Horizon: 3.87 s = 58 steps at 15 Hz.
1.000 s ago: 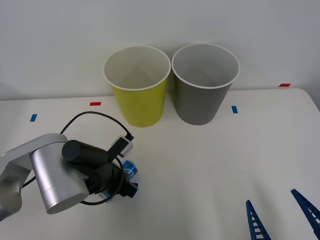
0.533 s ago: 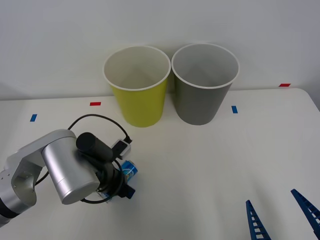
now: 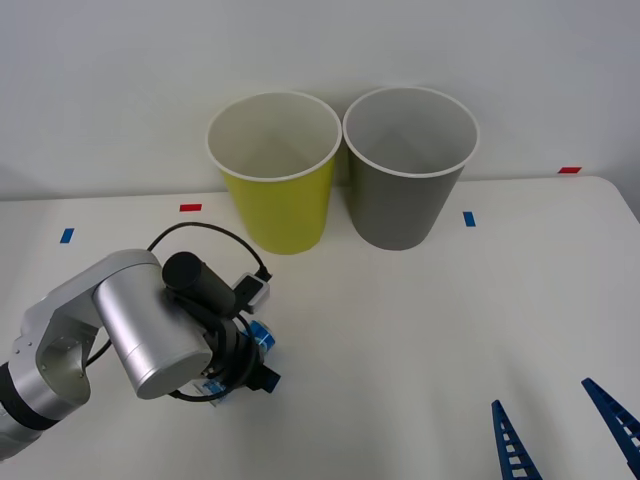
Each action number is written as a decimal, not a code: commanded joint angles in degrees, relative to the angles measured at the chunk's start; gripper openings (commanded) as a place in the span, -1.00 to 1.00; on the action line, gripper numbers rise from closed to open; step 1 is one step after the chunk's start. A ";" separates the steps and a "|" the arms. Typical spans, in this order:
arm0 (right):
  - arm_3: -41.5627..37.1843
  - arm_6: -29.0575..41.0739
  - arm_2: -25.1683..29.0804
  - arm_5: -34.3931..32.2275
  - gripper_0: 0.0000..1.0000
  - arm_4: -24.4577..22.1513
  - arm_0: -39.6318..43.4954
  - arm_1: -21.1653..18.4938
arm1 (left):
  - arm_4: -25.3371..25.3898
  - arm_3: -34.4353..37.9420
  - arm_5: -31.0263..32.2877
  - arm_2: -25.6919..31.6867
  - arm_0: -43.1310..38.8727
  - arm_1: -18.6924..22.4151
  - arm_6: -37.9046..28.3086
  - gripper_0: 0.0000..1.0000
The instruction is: Put cans in the gray bin and PET bottles in the light green bin.
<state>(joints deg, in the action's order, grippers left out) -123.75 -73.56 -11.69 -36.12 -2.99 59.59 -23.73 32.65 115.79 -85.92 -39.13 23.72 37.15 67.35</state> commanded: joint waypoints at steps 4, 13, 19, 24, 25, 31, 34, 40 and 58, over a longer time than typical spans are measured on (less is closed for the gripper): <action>0.00 0.00 0.00 0.00 1.00 0.00 0.00 0.00 | -0.83 -3.56 -0.04 0.02 0.98 -1.99 1.12 1.00; 0.00 0.00 0.00 0.00 1.00 0.00 0.00 0.00 | -0.57 -4.17 -0.13 0.11 0.98 -2.70 2.26 -1.00; 0.00 0.00 0.00 0.00 1.00 0.00 0.00 0.00 | 0.40 -4.17 -0.39 0.11 0.98 -2.96 3.49 -0.99; 0.00 0.00 0.00 0.00 1.00 0.00 0.00 0.00 | -2.06 -1.09 0.22 0.54 0.89 -2.43 3.76 -1.00; 0.00 0.00 0.00 0.00 1.00 0.00 0.00 0.00 | -1.97 0.40 0.75 0.72 0.89 -1.73 3.67 -1.00; 0.00 0.00 0.00 0.00 1.00 0.00 0.00 0.00 | -3.91 11.03 2.51 6.78 -4.03 -1.20 5.34 -1.00; 0.00 0.00 0.00 0.00 1.00 0.00 0.00 0.00 | -4.96 16.57 2.51 12.67 -9.75 -4.45 11.40 -1.00; 0.00 0.00 0.00 0.00 1.00 0.00 0.00 0.00 | 3.12 23.95 2.95 24.89 -10.45 -6.39 20.54 -1.00; 0.00 0.00 0.00 0.00 1.00 0.00 0.00 0.00 | 25.01 34.21 2.07 56.53 -9.66 -14.30 25.82 -1.00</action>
<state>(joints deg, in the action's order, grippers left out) -123.75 -73.56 -11.69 -36.12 -2.99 59.59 -23.73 57.39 150.01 -83.85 16.36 13.67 23.71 93.16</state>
